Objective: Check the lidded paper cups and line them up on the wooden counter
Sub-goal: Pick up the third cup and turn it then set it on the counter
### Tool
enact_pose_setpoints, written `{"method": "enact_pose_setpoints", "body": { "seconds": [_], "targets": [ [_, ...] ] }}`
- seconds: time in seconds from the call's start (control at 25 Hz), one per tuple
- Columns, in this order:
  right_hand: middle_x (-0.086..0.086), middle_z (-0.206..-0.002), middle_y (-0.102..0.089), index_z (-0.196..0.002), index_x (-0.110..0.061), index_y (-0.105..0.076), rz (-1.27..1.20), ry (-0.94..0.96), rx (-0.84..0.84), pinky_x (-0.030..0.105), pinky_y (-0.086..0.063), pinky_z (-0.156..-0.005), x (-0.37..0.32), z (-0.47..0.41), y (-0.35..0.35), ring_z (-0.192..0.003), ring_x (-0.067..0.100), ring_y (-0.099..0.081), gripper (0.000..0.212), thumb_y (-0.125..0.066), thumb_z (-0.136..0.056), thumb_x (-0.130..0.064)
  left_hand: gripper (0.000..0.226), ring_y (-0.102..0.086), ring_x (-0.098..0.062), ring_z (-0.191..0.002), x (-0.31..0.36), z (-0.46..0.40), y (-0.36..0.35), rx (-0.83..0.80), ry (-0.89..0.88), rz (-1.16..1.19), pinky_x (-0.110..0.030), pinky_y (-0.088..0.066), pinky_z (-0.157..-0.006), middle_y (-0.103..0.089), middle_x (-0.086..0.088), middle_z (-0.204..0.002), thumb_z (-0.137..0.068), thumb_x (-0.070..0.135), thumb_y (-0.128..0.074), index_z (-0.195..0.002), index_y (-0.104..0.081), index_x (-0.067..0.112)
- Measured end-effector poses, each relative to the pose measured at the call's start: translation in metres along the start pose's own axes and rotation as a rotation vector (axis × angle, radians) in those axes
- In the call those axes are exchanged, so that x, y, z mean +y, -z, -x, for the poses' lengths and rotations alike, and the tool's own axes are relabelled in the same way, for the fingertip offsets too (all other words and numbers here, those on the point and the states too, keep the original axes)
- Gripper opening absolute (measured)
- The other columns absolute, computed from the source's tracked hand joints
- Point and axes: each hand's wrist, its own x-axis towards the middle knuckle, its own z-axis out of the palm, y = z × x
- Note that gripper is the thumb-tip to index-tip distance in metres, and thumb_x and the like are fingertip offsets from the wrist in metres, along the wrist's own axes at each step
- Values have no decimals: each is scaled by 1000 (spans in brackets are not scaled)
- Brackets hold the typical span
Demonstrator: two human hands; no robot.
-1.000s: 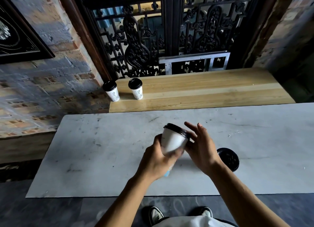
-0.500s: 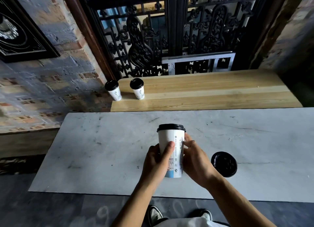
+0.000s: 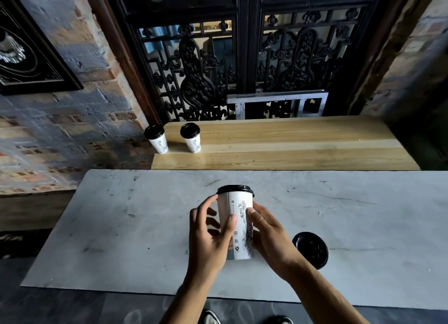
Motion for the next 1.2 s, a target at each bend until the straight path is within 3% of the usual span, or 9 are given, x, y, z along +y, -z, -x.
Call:
{"method": "enact_pose_setpoints", "body": {
  "seconds": [0.12, 0.2, 0.28, 0.36, 0.44, 0.6, 0.84, 1.04, 1.2],
  "targets": [
    [30, -121, -73, -129, -2, -64, 65, 15, -14, 46, -58, -95, -3, -3, 0, -105, 33, -73, 39, -53, -106, -31, 34, -63, -13, -102, 2, -3, 5, -50, -190, -71, -10, -51, -69, -54, 1, -111, -90, 45, -65, -122, -71, 33],
    [29, -116, -74, -121, 9, -63, 93, 19, -25, 45, -58, -93, -3, -5, 1, -101, 33, -72, 46, -53, -106, -34, 34, -66, -15, -100, 6, -5, 7, -47, -181, -73, -17, -55, -72, -55, 4, -111, -92, 45, -62, -119, -75, 31],
    [21, -115, -78, -119, -4, -71, 65, 16, -5, 41, -62, -86, -4, -7, 3, -97, 31, -76, 35, -50, -108, -30, 36, -68, -18, -95, 9, -7, 8, -35, -140, -57, -28, -59, -73, -56, 7, -111, -91, 46, -61, -120, -76, 28],
    [14, -109, -80, -117, -17, -75, 43, 14, 34, 37, -61, -76, -5, -9, 6, -91, 27, -77, 30, -47, -109, -23, 30, -68, -18, -92, 9, -9, 9, -35, -137, -29, -22, -55, -71, -58, 6, -110, -93, 38, -64, -119, -76, 30],
    [12, -103, -80, -122, -20, -71, 57, 5, 48, 37, -60, -71, -7, -12, 9, -86, 27, -77, 30, -45, -109, -15, 27, -68, -16, -92, 9, -11, 10, -48, -132, 5, -16, -52, -68, -59, 3, -111, -94, 21, -68, -116, -74, 35],
    [10, -103, -81, -128, -17, -64, 73, 1, 42, 33, -61, -69, -10, -16, 7, -85, 26, -77, 30, -43, -108, -8, 47, -68, -14, -94, 8, -14, 10, -33, -127, 17, -15, -51, -65, -61, 1, -110, -94, -7, -67, -109, -75, 36],
    [10, -111, -82, -122, -21, -77, 89, 36, -36, 27, -60, -77, -15, -14, 7, -93, 19, -77, 33, -52, -102, -22, 48, -70, -10, -93, 10, -19, 12, 11, -98, 46, -14, -54, -73, -68, 4, -110, -94, -10, -64, -108, -75, 35],
    [11, -109, -82, -115, -12, -79, 86, 58, -62, 25, -59, -77, -13, -18, 11, -97, 18, -77, 30, -63, -97, -30, 38, -72, -4, -96, 12, -15, 12, 17, -40, 135, -10, -54, -74, -70, 2, -113, -94, -2, -69, -111, -73, 33],
    [11, -113, -81, -117, -13, -78, 68, 46, -84, 28, -60, -80, -13, -18, 13, -102, 19, -77, 37, -72, -88, -35, 42, -70, -4, -101, 11, -15, 13, 12, -6, 102, -10, -54, -74, -71, -1, -116, -95, -6, -65, -109, -72, 33]
  ]
}}
